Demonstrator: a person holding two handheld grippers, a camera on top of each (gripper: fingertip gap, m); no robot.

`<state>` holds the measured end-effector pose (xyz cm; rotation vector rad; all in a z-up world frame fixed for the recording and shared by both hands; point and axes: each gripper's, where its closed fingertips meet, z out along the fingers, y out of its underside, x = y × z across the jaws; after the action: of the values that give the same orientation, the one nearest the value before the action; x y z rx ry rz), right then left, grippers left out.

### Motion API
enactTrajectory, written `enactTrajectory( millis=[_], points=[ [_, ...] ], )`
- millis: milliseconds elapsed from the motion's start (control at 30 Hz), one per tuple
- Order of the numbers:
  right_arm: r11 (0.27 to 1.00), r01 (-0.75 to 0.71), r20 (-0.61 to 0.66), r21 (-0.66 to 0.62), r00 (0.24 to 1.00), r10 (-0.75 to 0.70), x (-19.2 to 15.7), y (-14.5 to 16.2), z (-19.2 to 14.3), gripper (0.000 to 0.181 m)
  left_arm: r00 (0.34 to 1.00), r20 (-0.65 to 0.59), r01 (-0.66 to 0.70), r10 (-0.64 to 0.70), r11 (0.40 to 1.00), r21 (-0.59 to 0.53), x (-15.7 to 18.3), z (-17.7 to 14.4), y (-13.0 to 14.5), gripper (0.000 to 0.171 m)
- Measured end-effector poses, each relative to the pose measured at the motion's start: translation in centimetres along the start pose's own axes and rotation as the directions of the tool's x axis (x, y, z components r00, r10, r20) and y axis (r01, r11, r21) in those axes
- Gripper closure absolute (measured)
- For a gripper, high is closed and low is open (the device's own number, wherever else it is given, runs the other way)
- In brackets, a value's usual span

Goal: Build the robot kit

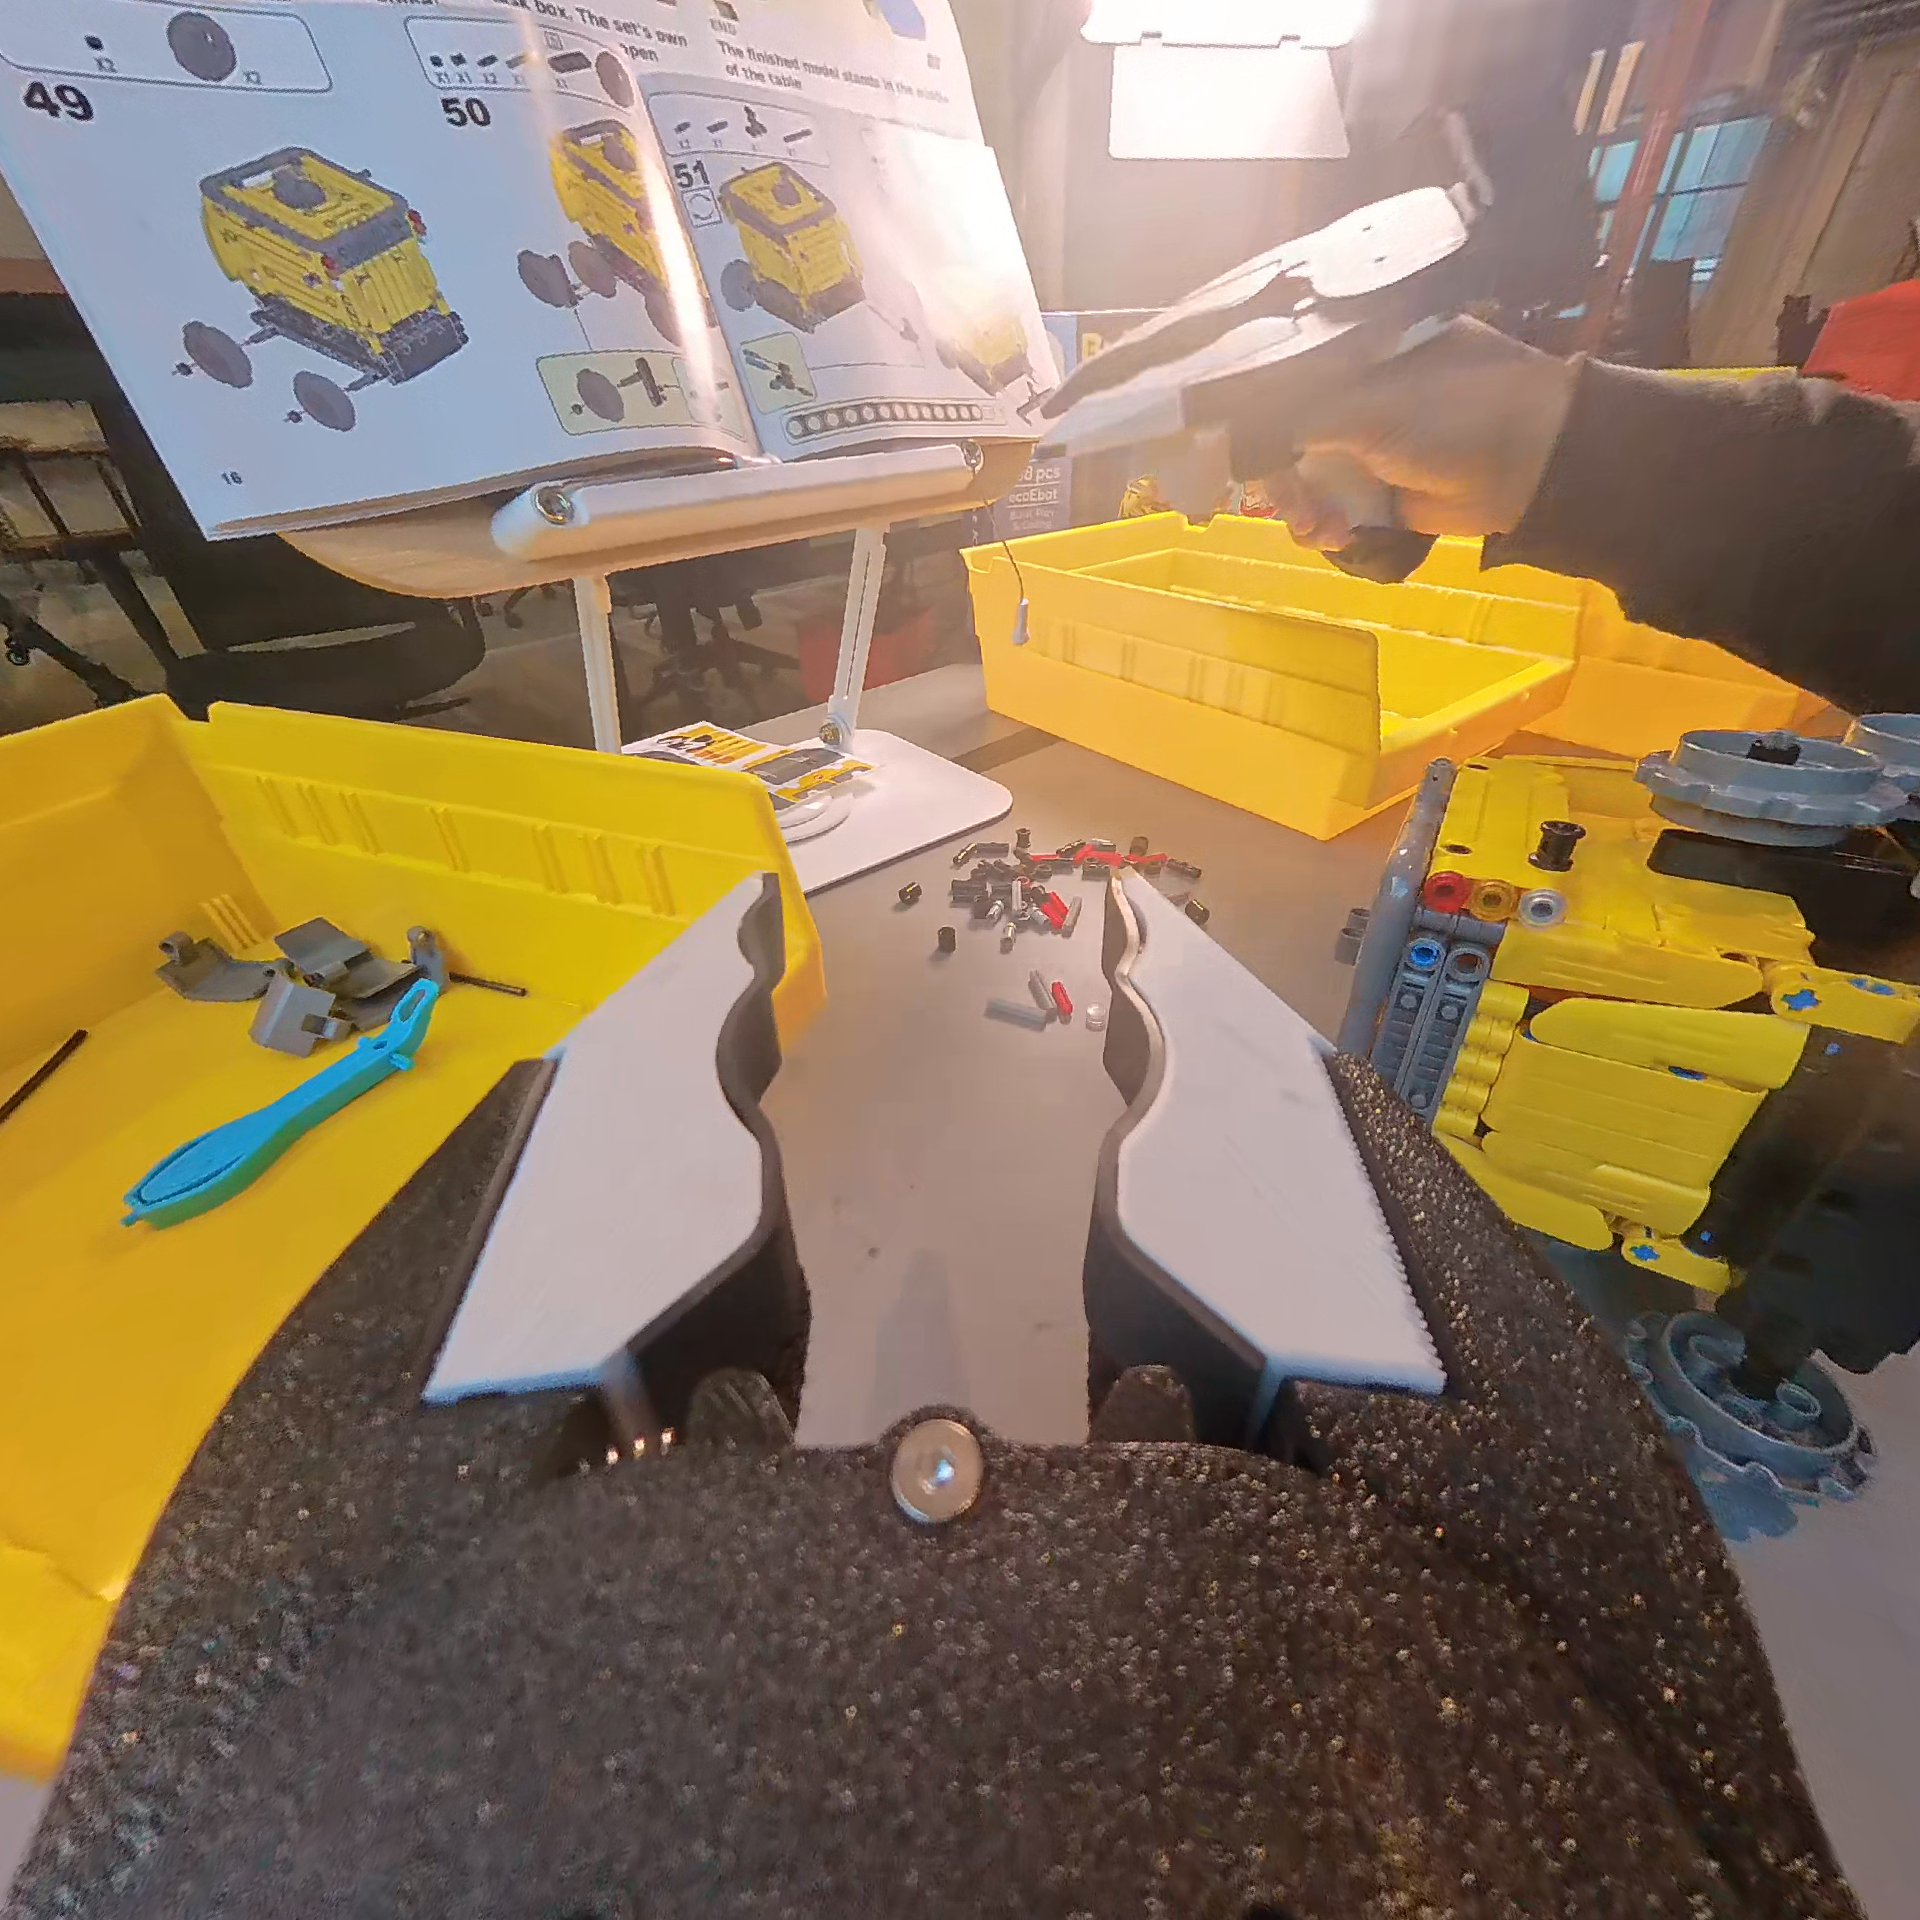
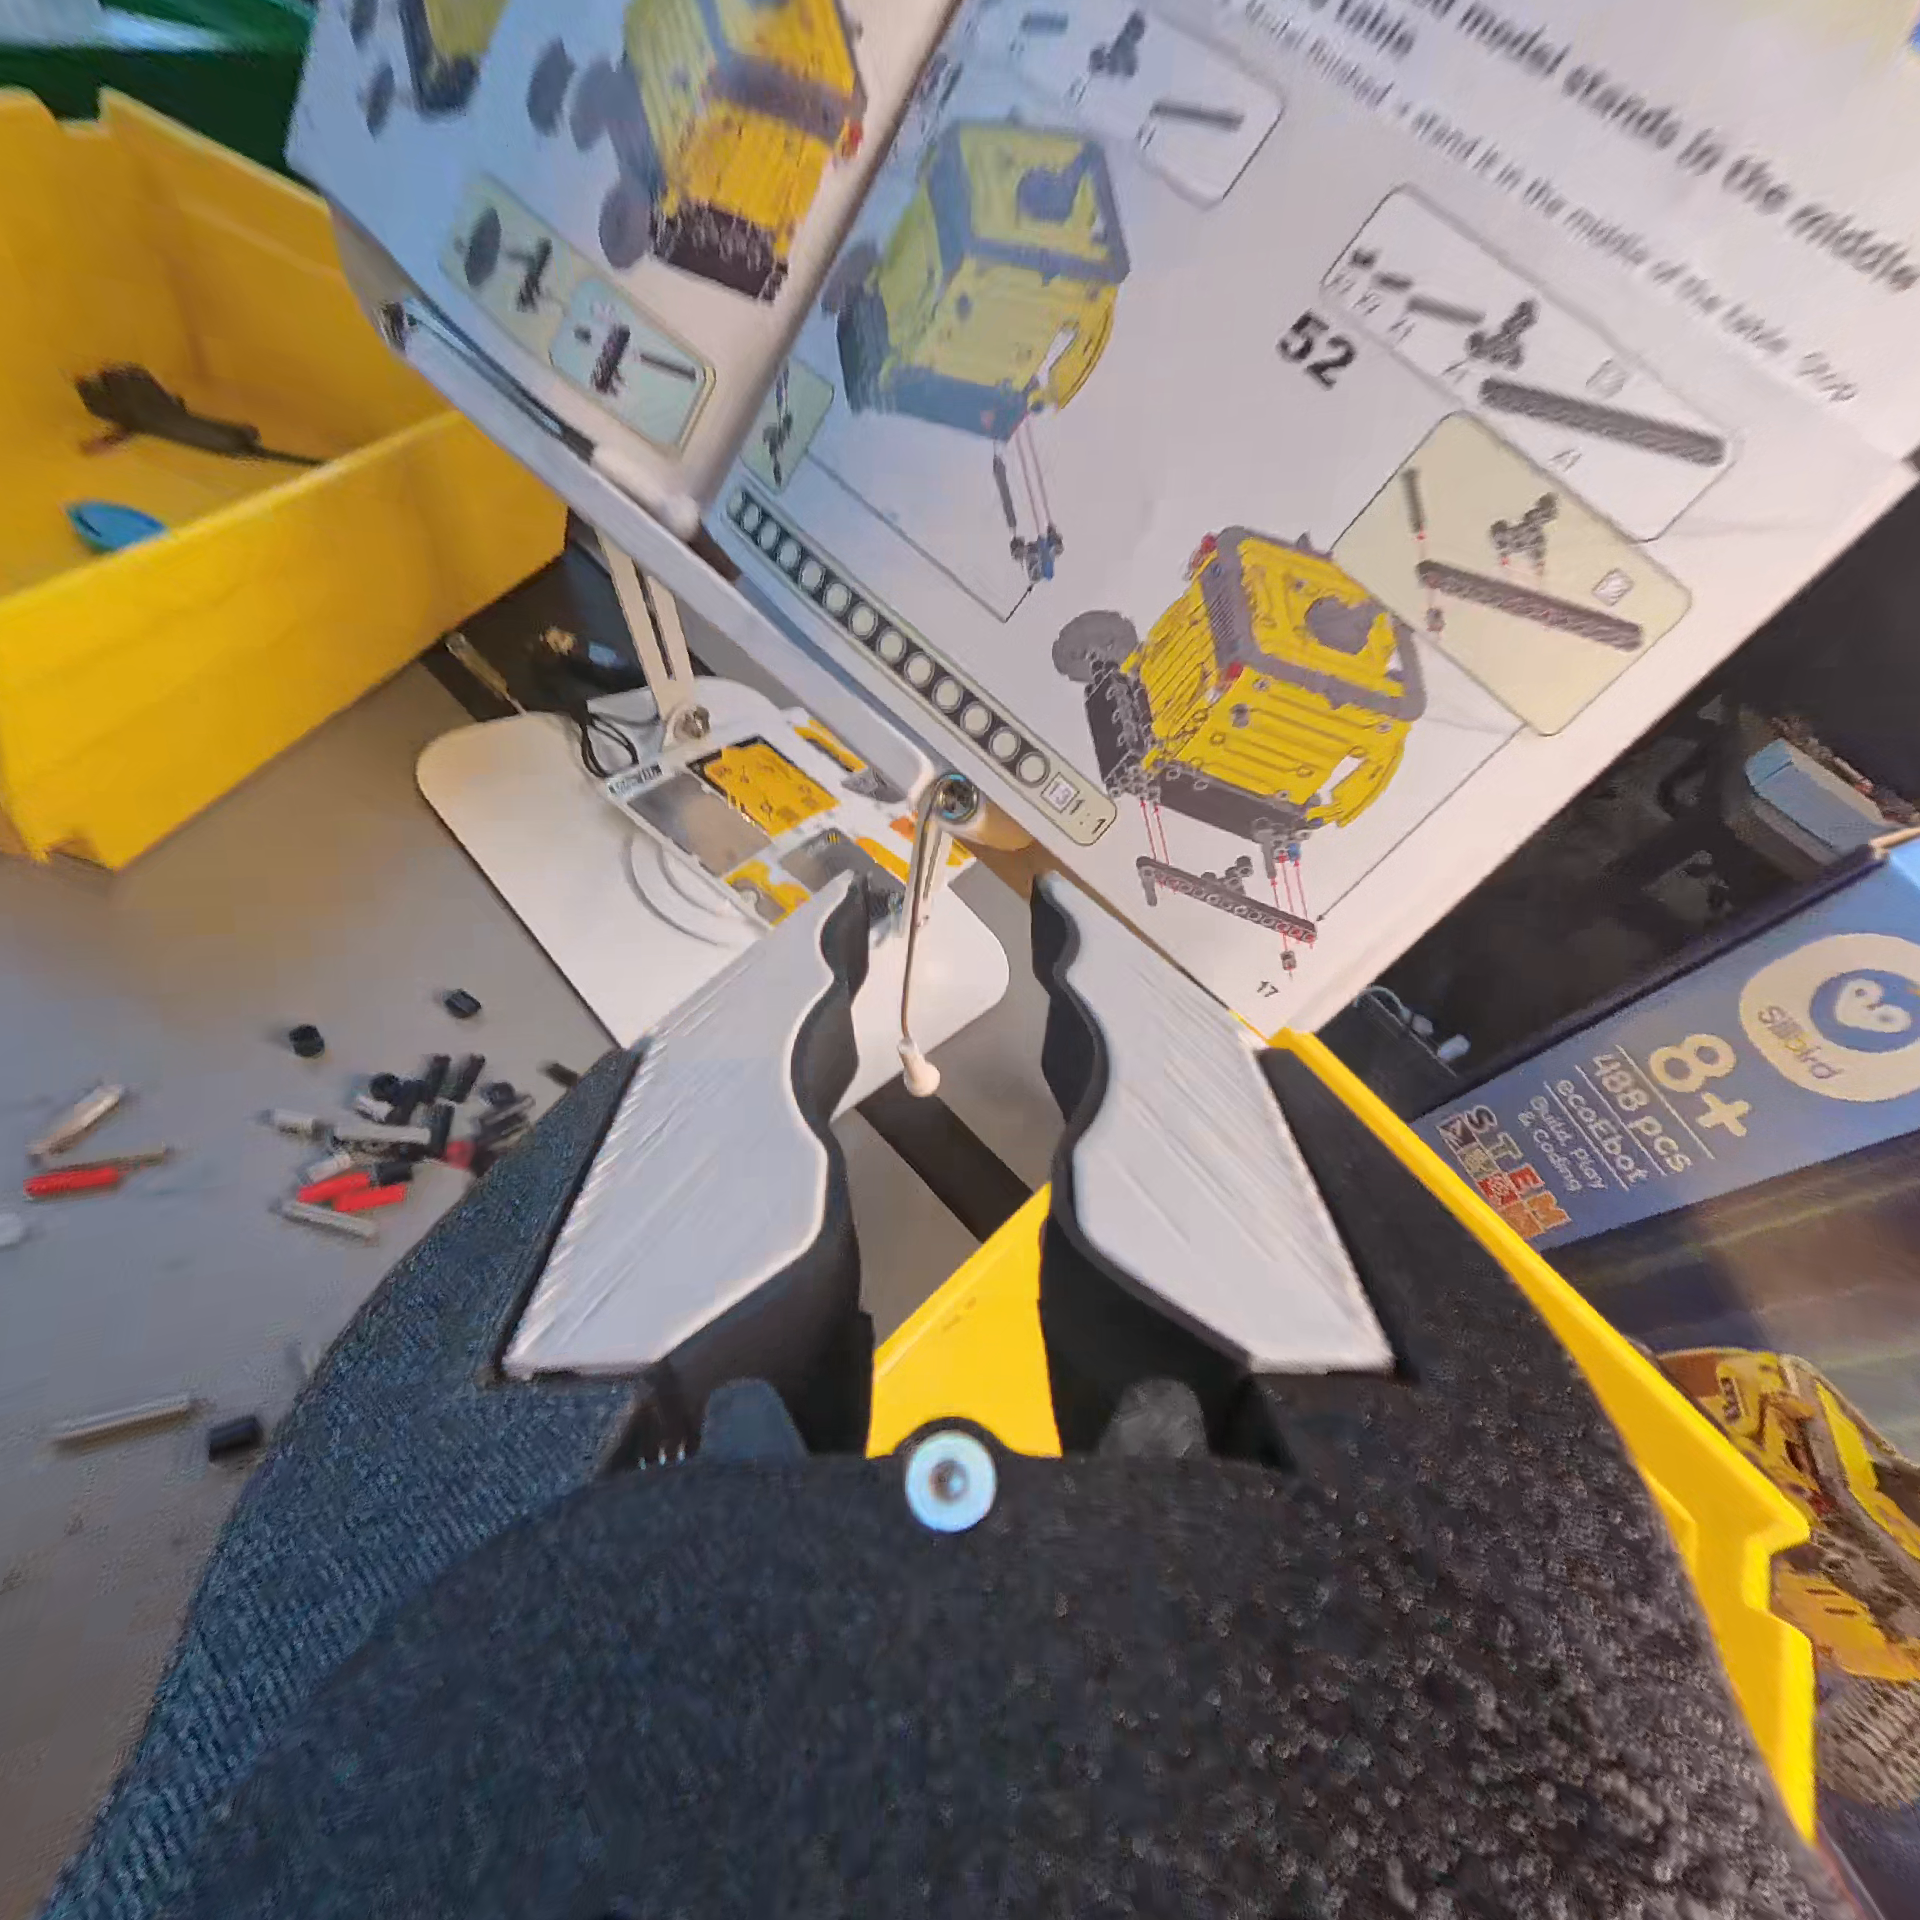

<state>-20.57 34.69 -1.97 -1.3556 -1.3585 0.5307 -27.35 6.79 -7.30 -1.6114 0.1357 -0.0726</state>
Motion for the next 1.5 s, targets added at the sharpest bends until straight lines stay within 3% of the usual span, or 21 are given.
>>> enactTrajectory(
  millis=[167, 300, 367, 467, 600, 800, 1067, 1333, 1500],
  points=[
    [0.983, 0.106, -0.011, -0.148, 0.994, -0.109, -0.1, 2.4, 2.0, 0.151, 1.000, -0.004, 0.004, -0.004, 1.000, -0.007, 0.0, 0.1, 0.1, 0.113],
    [1.000, 0.008, -0.065, -0.006, 0.998, -0.009, 1.1, -0.3, 0.7, 0.151, 1.000, -0.002, 0.011, -0.011, 1.000, -0.013, -0.1, 0.1, 0.3, 0.114],
    [0.994, -0.085, -0.129, 0.074, 0.987, 0.095, 3.1, -1.6, 0.1, 0.132, 1.000, -0.003, 0.015, -0.015, 1.000, -0.016, -0.2, 0.1, 0.4, 0.114],
    [0.978, -0.194, -0.132, 0.072, 0.970, 0.202, 4.3, -1.3, 1.3, 0.095, 1.000, -0.009, 0.019, -0.019, 0.999, -0.030, -0.1, 0.4, 0.7, 0.114],
    [0.990, -0.107, -0.201, 0.095, 0.972, 0.124, 3.8, -2.1, 2.3, 0.096, 1.000, -0.005, 0.010, -0.010, 0.999, -0.043, -0.1, 0.5, 1.0, 0.114],
    [0.989, -0.084, -0.134, 0.123, 0.986, 0.101, 0.9, -3.5, 3.6, 0.113, 0.999, 0.005, 0.033, -0.032, 0.998, -0.053, -0.5, 0.4, 1.4, 0.114],
    [0.989, -0.018, 0.057, 0.147, 0.998, 0.009, -5.8, -6.7, 6.3, 0.103, 1.000, -0.013, 0.018, -0.019, 0.998, -0.068, -0.1, 0.8, 1.6, 0.114],
    [0.972, 0.127, 0.097, 0.198, 0.984, -0.148, -12.1, -10.6, 8.7, 0.105, 1.000, -0.001, 0.024, -0.024, 0.998, -0.062, -0.5, 0.5, 1.5, 0.114],
    [0.967, 0.153, 0.085, 0.205, 0.981, -0.173, -13.4, -11.2, 9.4, 0.106, 1.000, -0.011, 0.021, -0.022, 0.998, -0.064, -0.3, 0.6, 1.4, 0.114]
  ],
)
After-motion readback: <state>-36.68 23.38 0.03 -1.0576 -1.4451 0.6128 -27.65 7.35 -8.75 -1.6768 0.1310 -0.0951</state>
